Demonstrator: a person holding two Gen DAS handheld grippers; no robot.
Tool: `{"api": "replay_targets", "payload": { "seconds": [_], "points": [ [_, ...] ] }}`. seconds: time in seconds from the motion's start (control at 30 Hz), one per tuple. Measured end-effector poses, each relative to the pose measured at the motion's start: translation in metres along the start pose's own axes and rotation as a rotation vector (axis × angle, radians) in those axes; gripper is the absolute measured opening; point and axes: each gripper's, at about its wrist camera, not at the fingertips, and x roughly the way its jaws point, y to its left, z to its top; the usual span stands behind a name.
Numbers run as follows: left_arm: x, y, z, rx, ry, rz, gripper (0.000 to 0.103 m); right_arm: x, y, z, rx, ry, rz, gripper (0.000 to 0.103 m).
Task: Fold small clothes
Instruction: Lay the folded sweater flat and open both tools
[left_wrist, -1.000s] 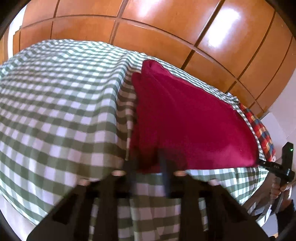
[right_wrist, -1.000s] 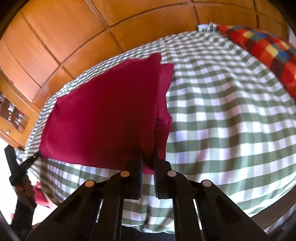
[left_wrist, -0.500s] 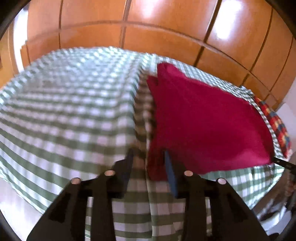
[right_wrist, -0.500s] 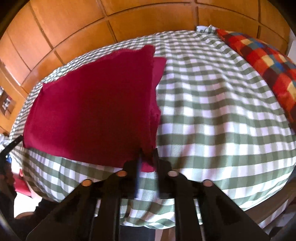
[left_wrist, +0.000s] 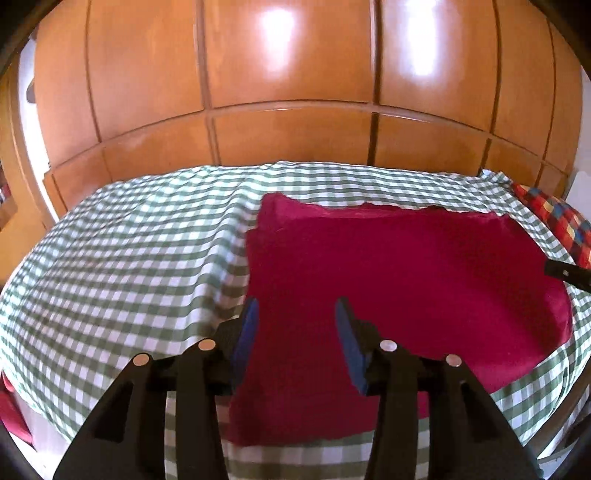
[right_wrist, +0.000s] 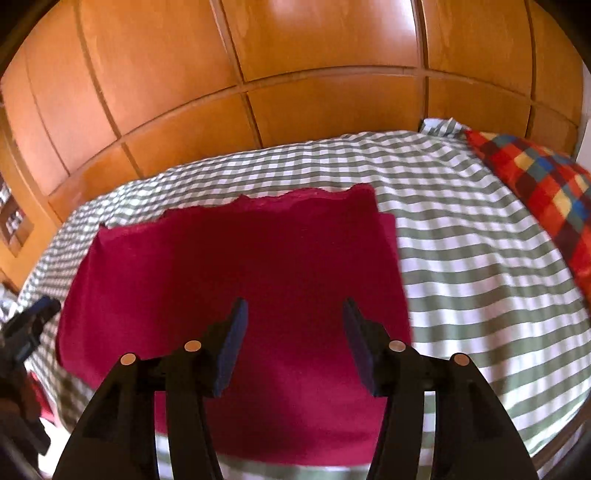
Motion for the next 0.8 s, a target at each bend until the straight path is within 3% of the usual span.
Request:
{"api": "replay_targets", "payload": {
  "seconds": [0.27, 0.33, 0.53, 0.8],
  "points": [
    [0.013, -0.011, -0.002, 0.034, 0.031, 0.001, 0.043, 0.022, -0.025, -0.021, 0.06, 0.039, -0.014, 0.052],
    [0.018, -0.01, -0.004, 0.026, 0.048, 0.002, 0.043, 0.023, -0.03, -0.026, 0.08, 0.016, 0.009, 0.052],
    [0.024, -0.007, -0.007, 0.017, 0.068, 0.01, 0.047, 0.027, -0.014, -0.034, 0.002, -0.031, -0.07, 0.053],
    [0.024, 0.005, 0.0, 0.001, 0.06, 0.022, 0.053, 0.026, -0.014, -0.04, -0.011, -0.079, -0.078, 0.053]
  ]
}}
